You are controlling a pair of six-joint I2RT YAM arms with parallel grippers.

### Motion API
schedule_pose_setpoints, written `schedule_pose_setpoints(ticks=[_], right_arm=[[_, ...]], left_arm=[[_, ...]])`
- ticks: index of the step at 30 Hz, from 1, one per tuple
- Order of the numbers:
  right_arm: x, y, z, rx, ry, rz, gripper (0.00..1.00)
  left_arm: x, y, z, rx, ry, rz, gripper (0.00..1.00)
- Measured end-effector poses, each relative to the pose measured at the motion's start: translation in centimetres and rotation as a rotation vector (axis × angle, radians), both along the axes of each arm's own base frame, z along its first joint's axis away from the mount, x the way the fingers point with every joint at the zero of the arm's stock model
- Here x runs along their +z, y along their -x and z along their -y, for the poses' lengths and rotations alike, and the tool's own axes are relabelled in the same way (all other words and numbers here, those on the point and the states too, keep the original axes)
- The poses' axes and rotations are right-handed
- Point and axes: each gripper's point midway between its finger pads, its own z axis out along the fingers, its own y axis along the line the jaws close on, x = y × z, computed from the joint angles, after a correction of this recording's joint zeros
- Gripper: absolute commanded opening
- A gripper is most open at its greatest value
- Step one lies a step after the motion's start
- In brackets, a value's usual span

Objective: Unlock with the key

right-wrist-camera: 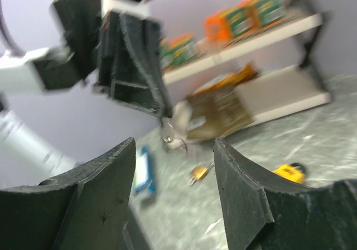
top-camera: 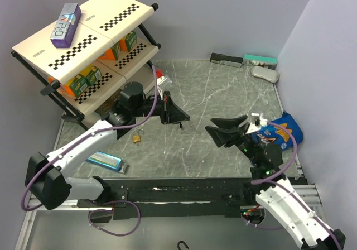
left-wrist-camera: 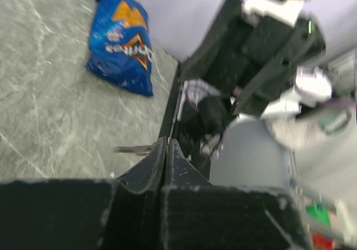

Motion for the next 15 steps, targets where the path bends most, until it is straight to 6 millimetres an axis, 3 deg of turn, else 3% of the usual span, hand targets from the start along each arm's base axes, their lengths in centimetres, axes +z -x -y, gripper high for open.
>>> schedule_pose_setpoints(ticks=[4, 9, 15], right_arm=[[0.4, 0.9, -2.3, 0.150, 0.087, -0.004, 0.58], [-2.1, 1.3, -4.8, 0.329, 0.181, -0.092, 0.47], [-4.2, 2.1, -6.5, 0.468, 0.232, -0.174, 0.43]], left_arm=[[-0.6, 1.7, -1.0, -0.090, -0.045, 0.044, 0.01], [-2.2, 3.1, -1.8, -0.173, -0.098, 0.040, 0.01], [-2.7, 3.6, -2.0, -0.205, -0.118, 0.053, 0.01]])
